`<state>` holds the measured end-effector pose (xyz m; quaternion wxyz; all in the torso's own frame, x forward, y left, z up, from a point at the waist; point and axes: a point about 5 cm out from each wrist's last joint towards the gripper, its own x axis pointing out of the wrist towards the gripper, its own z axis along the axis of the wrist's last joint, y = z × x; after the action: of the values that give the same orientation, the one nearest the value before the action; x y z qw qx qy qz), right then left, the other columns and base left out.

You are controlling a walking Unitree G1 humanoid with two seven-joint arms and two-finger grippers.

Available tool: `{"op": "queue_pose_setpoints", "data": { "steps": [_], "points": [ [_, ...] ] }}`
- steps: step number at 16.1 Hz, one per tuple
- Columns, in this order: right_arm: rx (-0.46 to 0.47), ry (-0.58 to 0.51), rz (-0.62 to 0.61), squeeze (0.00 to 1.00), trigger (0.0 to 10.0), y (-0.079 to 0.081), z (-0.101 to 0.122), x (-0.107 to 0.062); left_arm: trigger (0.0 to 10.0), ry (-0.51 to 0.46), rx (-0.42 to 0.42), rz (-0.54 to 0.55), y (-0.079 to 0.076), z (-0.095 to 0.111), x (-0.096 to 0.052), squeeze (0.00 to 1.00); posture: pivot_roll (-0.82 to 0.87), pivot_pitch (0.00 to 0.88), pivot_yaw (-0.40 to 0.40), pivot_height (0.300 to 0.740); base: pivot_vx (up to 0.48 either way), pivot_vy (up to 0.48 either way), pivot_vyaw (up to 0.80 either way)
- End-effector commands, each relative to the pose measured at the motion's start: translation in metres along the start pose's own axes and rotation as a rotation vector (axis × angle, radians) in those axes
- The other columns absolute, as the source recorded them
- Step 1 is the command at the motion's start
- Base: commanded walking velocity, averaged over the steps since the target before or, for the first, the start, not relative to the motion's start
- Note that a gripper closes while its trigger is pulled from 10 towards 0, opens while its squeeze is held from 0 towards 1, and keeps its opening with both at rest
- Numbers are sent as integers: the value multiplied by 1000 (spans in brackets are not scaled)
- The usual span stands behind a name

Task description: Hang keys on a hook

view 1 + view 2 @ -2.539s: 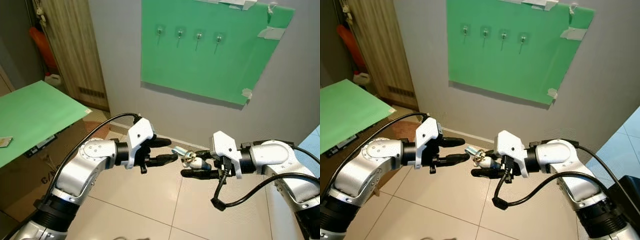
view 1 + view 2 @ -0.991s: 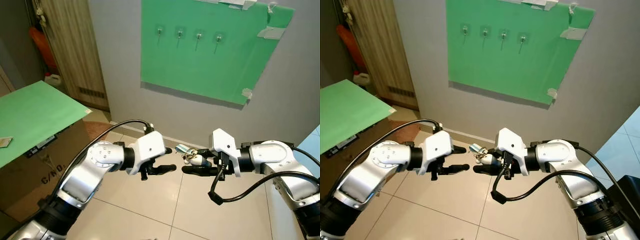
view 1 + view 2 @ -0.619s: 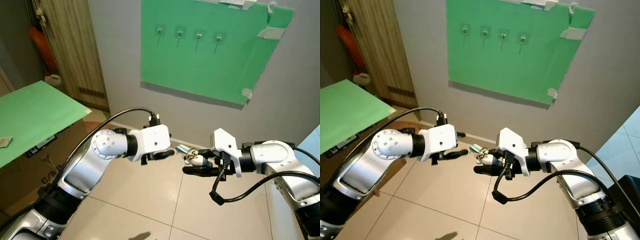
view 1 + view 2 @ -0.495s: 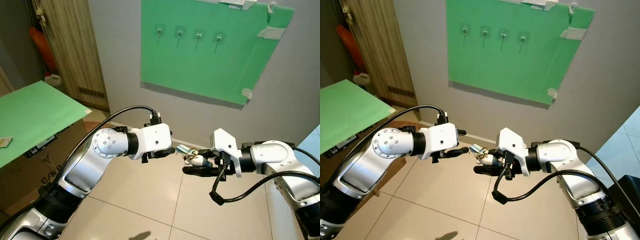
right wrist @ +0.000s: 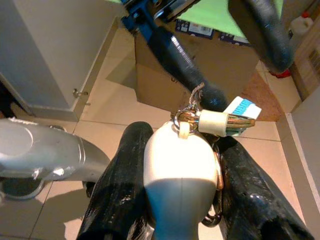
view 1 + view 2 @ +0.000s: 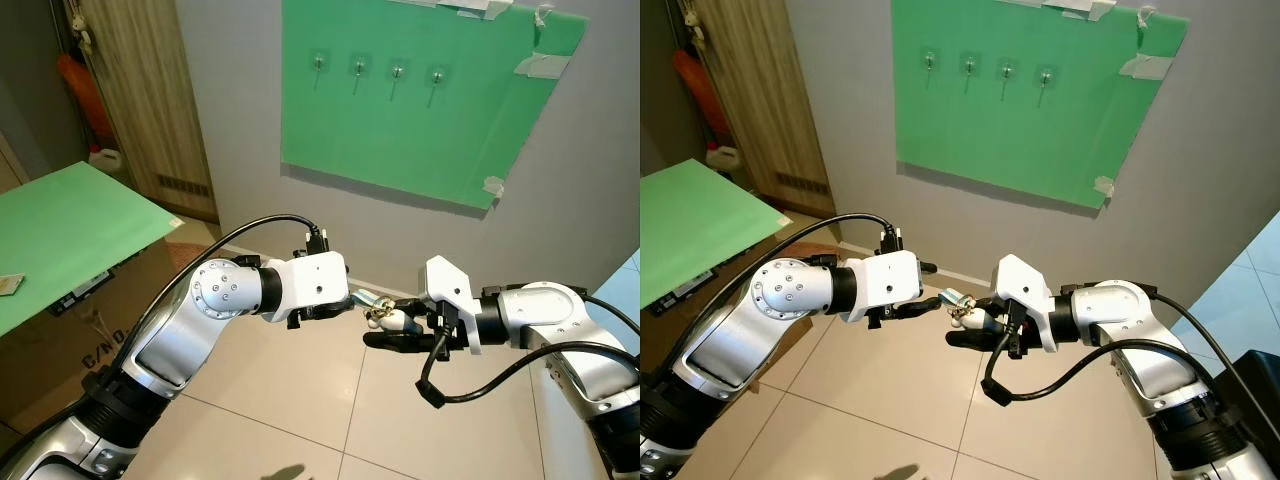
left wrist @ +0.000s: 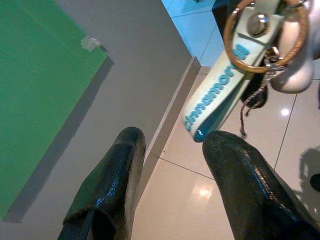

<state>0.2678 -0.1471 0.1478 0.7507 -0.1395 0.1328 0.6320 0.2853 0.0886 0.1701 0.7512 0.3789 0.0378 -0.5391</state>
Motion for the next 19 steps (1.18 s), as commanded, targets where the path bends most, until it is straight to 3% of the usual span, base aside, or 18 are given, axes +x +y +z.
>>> {"op": "queue_pose_setpoints", "data": {
  "steps": [1, 8, 19],
  "points": [
    [-4, -14, -27, 0, 0, -6, 6, -6, 10000, -4, 28, -16, -1, 3, 1, 0, -74, 0, -6, 740, 0, 0, 0],
    [12, -38, -45, 0, 0, -10, 11, -5, 10000, -19, 27, -38, -7, 6, 6, 0, -74, 0, -7, 740, 0, 0, 0],
    [1, -57, 7, 0, 0, 2, 19, 0, 10000, -30, 39, -21, -5, 10, 8, 0, -74, 0, -9, 740, 0, 0, 0]
  ]
}}
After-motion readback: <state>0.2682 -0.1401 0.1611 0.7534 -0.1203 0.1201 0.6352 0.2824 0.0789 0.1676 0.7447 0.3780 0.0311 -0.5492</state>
